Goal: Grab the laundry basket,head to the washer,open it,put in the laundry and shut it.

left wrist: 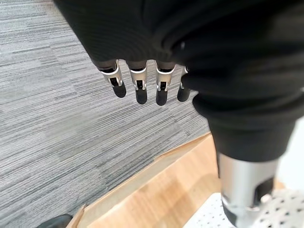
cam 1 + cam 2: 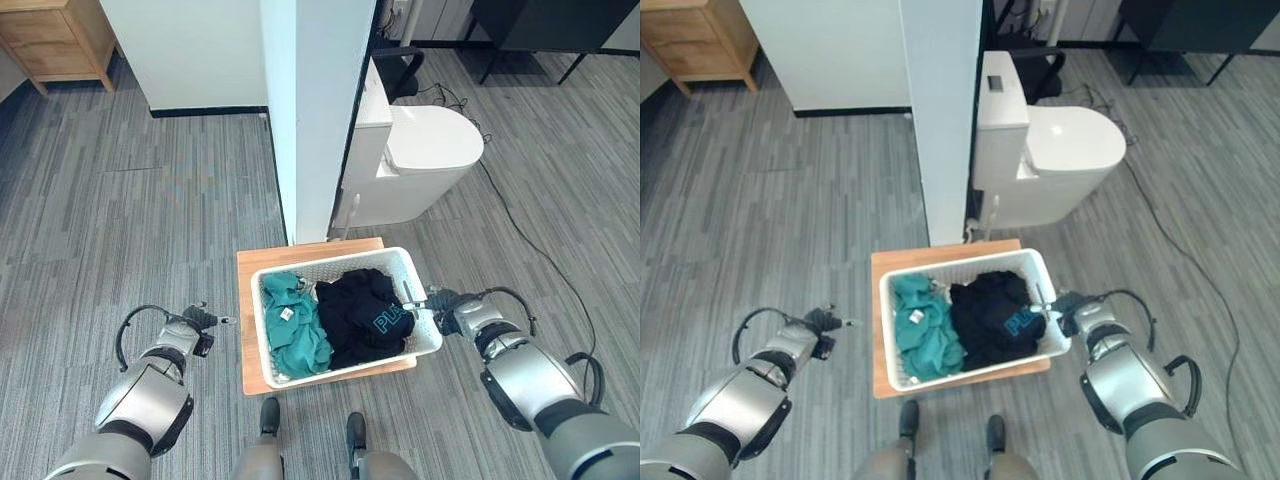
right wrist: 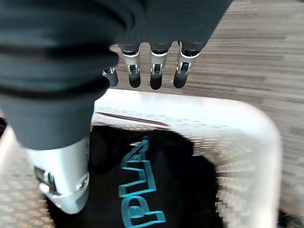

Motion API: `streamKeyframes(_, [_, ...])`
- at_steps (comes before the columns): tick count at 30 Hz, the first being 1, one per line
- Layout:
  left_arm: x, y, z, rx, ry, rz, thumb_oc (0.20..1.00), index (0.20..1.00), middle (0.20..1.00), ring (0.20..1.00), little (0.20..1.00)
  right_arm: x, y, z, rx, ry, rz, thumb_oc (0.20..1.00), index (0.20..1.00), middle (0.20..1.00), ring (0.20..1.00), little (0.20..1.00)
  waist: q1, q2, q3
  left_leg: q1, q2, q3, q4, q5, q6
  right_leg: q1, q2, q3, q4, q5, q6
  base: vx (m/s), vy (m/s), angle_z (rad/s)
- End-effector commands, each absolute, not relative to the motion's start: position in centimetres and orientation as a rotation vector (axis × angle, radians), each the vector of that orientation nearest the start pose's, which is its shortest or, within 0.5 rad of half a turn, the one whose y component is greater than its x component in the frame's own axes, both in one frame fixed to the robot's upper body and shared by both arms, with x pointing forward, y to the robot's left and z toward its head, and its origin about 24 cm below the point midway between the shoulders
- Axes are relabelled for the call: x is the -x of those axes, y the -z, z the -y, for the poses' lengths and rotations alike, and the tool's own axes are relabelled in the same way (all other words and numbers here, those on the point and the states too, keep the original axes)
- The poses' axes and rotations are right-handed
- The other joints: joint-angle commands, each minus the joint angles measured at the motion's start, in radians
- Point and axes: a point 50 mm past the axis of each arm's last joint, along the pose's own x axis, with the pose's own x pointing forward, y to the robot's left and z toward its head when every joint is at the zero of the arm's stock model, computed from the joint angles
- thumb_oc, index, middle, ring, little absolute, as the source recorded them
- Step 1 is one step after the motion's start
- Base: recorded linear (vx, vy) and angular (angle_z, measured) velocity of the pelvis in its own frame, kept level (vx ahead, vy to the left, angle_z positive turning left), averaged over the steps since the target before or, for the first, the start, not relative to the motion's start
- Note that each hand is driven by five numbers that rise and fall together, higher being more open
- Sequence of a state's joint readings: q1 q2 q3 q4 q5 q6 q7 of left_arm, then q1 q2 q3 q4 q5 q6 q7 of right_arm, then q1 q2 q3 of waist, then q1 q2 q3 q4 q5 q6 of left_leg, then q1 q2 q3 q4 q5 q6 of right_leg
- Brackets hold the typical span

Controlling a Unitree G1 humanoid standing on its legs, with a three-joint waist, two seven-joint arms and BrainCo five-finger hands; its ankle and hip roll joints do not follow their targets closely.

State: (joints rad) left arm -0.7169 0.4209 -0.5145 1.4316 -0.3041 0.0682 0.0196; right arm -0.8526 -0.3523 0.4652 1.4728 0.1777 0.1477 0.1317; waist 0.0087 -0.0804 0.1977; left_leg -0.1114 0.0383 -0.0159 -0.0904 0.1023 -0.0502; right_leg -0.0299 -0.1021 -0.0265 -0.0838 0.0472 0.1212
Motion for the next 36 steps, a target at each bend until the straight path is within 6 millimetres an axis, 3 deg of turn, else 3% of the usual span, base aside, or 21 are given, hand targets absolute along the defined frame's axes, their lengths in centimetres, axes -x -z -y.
streamKeyframes(1, [-31.4,2.3,-26.8,-0.537,-0.15,-0.803,1.0,1.0,1.0,1.0,1.0,-33.5,0.3,24.8,0.61,-0.021,-0.84,1.0,1.0,1.0,1.0,1.0,0.02,0.023,-0.019,0.012,0.004,-0.068,0.003,-0.072,0.018,-0.116,-0.072,-0.013,-0.003,0.108,0.087,0.0,0.0,0.0])
streamKeyframes(10, [-32.5,1.9,-24.7,-0.551,-0.099,-0.758,1.0,1.0,1.0,1.0,1.0,-30.6,2.5,27.3,0.511,0.091,-0.929,1.0,1.0,1.0,1.0,1.0,0.022,0.035,-0.009,-0.003,-0.002,-0.081,0.003,-0.066,0.018,-0.122,-0.076,-0.023,-0.003,0.106,0.086,0.0,-0.002,0.0])
streamKeyframes(16, [-32.9,1.6,-24.1,-0.559,-0.087,-0.734,1.0,1.0,1.0,1.0,1.0,-29.9,2.9,28.0,0.464,0.138,-0.937,1.0,1.0,1.0,1.0,1.0,0.018,0.051,-0.003,-0.01,0.0,-0.083,0.003,-0.062,0.015,-0.13,-0.077,-0.023,-0.003,0.103,0.083,0.0,-0.007,0.0])
streamKeyframes(24, [-33.5,0.9,-24.2,-0.513,-0.133,-0.699,1.0,1.0,1.0,1.0,1.0,-31.9,1.0,27.6,0.471,0.165,-0.829,1.0,1.0,1.0,1.0,1.0,-0.002,0.079,0.01,-0.027,0.003,-0.071,0.003,-0.054,0.007,-0.156,-0.073,-0.009,-0.003,0.101,0.08,0.02,-0.018,-0.02])
streamKeyframes(36, [-33.4,0.9,-24.4,-0.479,-0.166,-0.688,1.0,1.0,1.0,1.0,1.0,-35.0,-1.8,25.6,0.533,0.113,-0.66,1.0,1.0,1.0,1.0,1.0,-0.025,0.084,0.01,-0.012,0.017,-0.066,0.003,-0.061,0.001,-0.145,-0.06,-0.004,-0.003,0.082,0.071,0.03,-0.01,-0.03])
